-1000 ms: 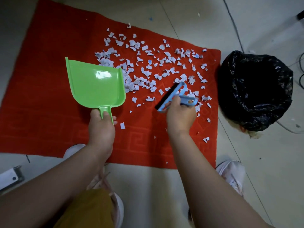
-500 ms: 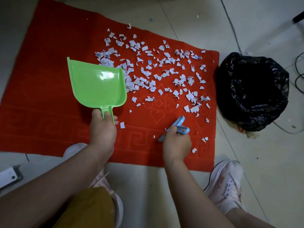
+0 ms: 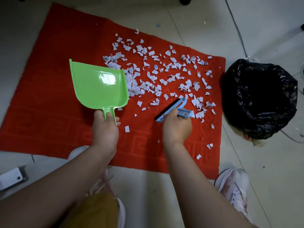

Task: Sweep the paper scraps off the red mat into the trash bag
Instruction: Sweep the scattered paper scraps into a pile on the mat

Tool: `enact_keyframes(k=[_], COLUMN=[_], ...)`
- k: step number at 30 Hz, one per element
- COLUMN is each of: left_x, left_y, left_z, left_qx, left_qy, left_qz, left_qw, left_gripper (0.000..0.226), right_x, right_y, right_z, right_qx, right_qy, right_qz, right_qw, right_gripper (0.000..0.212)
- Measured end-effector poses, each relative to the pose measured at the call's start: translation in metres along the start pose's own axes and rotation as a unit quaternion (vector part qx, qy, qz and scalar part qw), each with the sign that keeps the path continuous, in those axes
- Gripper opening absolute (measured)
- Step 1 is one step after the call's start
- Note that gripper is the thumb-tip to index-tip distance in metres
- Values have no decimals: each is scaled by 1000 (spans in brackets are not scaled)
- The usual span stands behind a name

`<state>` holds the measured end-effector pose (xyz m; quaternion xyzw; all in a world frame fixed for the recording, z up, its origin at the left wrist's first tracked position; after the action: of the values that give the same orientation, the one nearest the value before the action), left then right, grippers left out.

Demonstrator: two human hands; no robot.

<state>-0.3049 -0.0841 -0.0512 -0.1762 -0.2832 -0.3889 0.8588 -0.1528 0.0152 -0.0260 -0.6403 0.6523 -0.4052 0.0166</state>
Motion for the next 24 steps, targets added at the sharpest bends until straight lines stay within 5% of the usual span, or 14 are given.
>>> enact_keyframes(k=[9,24], left_x=[-5,16], left_y=[-5,17], left_z=[3,-3], left_qx=[17,-26], left_qy=[1,7], left_qz=[10,-35], left_qw=[1000,999], left_gripper=[15,13], right_x=[-2,38], right_y=[40,-83], right_z=[-38,52], right_qx=[-35,108], right_qy=[1,79], right_qz=[-78,68], right_qw=[996,989], right_gripper=[29,40])
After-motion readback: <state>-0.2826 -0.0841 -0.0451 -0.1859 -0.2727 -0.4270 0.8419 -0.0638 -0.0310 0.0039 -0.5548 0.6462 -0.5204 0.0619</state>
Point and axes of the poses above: each hand's wrist, its own x-axis away from the middle knuckle, its own y-axis out of the palm, z = x × y, the point moved 3 cm from there along -x, towards the middle knuckle, and after that the axes turned 15 degrees about -z, right-handed, at the moved point
